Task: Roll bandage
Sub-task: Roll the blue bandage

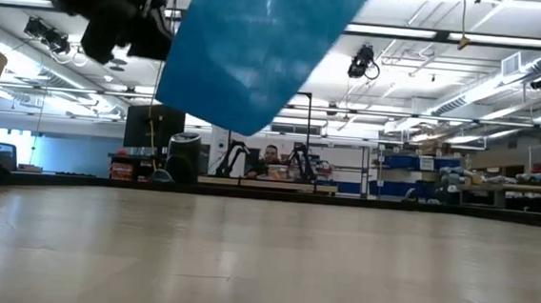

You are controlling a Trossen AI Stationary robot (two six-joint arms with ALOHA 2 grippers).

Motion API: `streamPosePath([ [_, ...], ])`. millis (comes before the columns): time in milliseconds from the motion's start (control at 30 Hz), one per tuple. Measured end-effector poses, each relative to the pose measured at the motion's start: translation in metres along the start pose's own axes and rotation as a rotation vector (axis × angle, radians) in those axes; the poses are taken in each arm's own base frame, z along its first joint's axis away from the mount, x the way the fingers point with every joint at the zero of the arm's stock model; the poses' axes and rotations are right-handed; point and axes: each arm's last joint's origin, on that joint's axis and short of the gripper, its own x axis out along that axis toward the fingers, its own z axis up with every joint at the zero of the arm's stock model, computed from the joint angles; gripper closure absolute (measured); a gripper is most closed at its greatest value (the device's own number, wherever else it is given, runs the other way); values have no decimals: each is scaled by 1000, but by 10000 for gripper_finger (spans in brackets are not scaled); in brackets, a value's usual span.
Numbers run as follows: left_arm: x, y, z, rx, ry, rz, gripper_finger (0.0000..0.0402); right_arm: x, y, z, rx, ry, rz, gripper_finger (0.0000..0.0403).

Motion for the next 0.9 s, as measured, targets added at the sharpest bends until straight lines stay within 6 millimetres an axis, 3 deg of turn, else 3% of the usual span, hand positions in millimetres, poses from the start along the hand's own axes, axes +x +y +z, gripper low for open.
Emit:
streamPosePath([
  [200, 0, -11, -15, -56, -5, -49, 384, -14, -37, 23, -91, -40, -182, 402],
  [500, -15, -27, -3, -41, -130, -120, 384, -22, -95, 49, -153, 17, -468, 403],
  [700, -23, -35, 1, -29, -158, -144, 384, -17, -131, 66, -126, 33, -538, 403],
  [900, -29, -41, 3, -34, -183, -173, 384, -1, -159, 69, -81, 36, -573, 403],
])
